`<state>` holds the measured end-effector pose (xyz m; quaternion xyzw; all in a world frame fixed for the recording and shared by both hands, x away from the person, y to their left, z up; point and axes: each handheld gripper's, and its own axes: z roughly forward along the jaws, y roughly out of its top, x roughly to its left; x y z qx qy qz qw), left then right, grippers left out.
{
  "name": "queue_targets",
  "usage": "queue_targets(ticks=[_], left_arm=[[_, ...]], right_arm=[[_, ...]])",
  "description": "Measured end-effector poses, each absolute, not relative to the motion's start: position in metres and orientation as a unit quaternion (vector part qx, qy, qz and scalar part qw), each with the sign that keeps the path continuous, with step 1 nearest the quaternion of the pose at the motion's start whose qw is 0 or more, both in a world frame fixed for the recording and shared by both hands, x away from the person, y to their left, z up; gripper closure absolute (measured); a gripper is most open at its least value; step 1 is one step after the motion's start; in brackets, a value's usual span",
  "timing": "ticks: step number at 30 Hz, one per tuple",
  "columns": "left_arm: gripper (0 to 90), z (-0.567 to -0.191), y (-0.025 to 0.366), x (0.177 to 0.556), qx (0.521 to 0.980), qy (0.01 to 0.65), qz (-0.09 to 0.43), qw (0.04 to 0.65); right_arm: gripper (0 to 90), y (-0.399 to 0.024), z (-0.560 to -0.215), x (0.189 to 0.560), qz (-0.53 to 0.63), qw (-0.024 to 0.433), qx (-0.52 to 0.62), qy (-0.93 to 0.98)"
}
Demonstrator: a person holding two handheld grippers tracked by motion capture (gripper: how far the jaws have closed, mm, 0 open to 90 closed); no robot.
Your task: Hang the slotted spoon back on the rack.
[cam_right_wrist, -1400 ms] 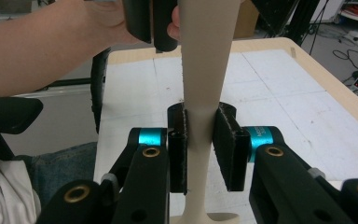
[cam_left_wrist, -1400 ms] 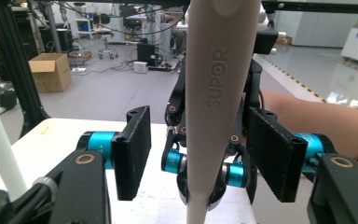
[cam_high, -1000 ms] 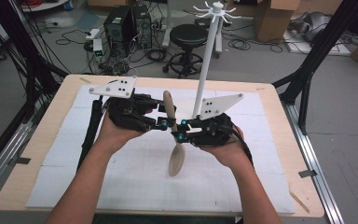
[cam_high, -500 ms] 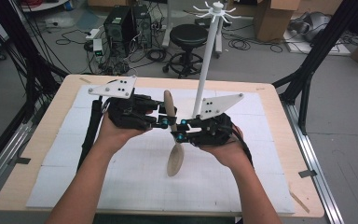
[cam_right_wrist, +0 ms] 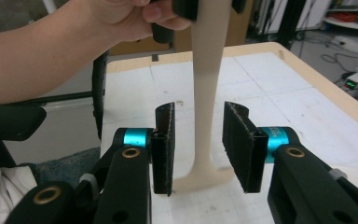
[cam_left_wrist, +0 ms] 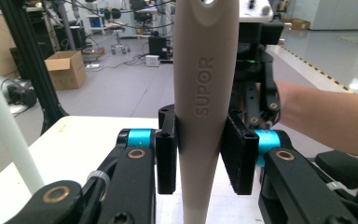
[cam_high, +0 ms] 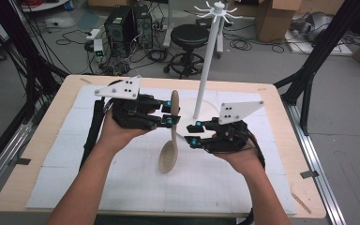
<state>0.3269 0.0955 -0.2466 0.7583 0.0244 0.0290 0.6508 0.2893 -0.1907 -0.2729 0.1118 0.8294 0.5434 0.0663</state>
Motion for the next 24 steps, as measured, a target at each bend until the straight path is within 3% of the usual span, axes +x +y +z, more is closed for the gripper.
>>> queue_targets(ticks=[11,24], left_arm=[[69.0,-0.233,0.101,0.335,0.760,0.049,0.049,0.647],[69.0,-0.227,0.115,0.345,0.759,0.068,0.062,0.645]], right_arm=[[52.3,-0.238,-0.293,0.270,0.561,0.093,0.163,0.807],[40.8,-0.253,-0.315,0.261,0.572,0.128,0.194,0.787]])
